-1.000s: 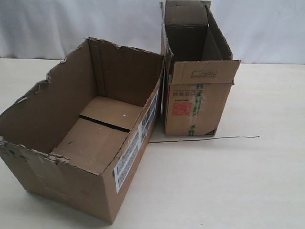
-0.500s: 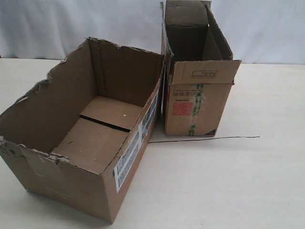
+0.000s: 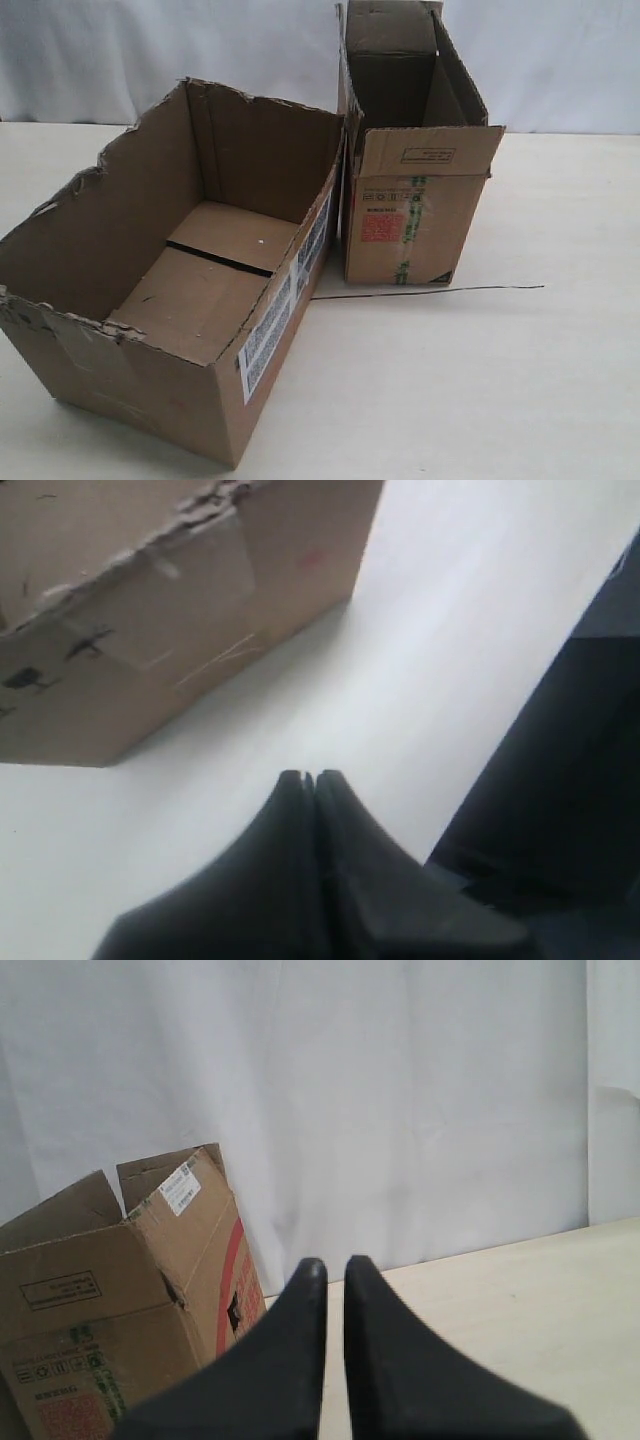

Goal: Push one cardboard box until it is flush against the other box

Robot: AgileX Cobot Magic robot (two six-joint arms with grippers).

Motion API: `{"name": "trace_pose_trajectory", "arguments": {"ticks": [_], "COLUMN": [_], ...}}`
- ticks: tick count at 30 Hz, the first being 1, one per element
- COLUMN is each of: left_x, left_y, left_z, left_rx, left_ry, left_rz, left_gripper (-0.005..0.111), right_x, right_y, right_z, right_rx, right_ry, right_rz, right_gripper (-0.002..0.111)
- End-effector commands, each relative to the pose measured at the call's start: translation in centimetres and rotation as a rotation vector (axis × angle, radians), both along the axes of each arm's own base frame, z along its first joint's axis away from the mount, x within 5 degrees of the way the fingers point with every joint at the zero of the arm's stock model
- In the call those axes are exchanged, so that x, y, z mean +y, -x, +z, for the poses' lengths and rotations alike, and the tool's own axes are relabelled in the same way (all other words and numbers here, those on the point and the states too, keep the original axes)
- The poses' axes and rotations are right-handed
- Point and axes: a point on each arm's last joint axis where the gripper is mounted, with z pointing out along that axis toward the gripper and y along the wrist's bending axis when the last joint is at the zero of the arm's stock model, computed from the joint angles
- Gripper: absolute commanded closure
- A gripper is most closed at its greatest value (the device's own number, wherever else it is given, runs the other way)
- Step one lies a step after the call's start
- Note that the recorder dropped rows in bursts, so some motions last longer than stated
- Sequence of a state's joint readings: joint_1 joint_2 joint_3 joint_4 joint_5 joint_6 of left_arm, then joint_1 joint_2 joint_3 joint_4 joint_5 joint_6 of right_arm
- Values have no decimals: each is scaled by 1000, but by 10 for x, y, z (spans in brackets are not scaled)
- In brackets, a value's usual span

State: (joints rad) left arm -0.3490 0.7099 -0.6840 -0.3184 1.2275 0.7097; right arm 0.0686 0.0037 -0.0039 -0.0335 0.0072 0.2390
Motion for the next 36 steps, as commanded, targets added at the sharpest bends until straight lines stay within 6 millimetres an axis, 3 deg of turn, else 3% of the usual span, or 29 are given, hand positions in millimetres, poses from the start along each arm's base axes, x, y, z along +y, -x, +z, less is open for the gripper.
{"name": "trace_pose_trajectory", "arguments": {"ticks": [1,6,12,21,27,36], "left_x": [-8,-21,-31,-51,-53,-49], "left_y": [6,6,-13,-41,-64,-74], "left_z": [-12,-22,-21,-41,-36,-34], "left_rx": [15,-5,-59,74,-61,-158], "left_ry": [42,179,278,342,414,409], "left_rz": [-139,-208,-110,-130,45,120], "left_gripper": [107,107,107,107,107,107], "right_x": [0,0,0,0,0,0], "right_y": [0,0,0,0,0,0], "right_z": [-2,-2,-2,-2,-2,-2], "right_rx": [5,5,5,5,5,5], "right_ry": [2,2,2,2,2,2], "right_rz": [1,1,1,1,1,1], "right_gripper": [103,103,103,103,103,103]}}
